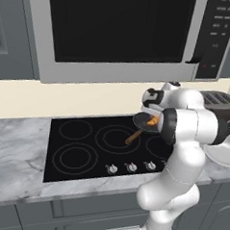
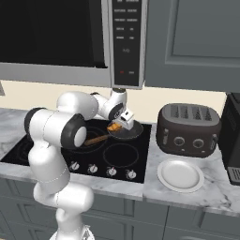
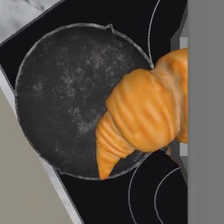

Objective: Pick the croissant and place it on the pan. Then turn on the stove to warm the croissant.

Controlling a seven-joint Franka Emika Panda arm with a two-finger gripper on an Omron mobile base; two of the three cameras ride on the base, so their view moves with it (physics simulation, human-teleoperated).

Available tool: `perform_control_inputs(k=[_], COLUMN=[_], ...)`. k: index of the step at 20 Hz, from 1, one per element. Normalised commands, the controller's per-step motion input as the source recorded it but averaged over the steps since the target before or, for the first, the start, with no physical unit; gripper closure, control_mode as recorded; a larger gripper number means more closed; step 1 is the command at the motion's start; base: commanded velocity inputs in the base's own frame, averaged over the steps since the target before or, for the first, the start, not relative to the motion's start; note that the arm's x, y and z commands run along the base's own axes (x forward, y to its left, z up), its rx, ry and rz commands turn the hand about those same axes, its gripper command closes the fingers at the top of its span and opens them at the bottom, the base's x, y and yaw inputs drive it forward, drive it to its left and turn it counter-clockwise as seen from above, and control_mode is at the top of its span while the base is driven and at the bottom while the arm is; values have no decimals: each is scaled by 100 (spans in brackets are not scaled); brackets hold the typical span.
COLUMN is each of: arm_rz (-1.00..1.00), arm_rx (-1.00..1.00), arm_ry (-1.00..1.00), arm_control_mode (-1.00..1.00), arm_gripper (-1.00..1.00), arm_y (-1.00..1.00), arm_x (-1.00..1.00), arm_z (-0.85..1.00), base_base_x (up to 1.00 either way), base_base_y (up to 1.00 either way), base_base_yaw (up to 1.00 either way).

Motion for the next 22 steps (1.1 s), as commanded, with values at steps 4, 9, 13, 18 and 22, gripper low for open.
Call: perform_control_inputs(k=[4, 9, 13, 18, 22], arm_rz=[0, 0, 0, 0, 0], arm_rx=[0, 0, 0, 0, 0], arm_ry=[2, 3, 4, 4, 5], arm_control_mode=[-100, -100, -100, -100, -100], arm_gripper=[100, 100, 100, 100, 100], arm_y=[-3, -4, -1, 0, -2], arm_x=[24, 27, 24, 20, 20], arm_z=[-20, -13, -15, -21, -21], base_base_x=[0, 0, 0, 0, 0], base_base_y=[0, 0, 0, 0, 0], base_base_yaw=[0, 0, 0, 0, 0])
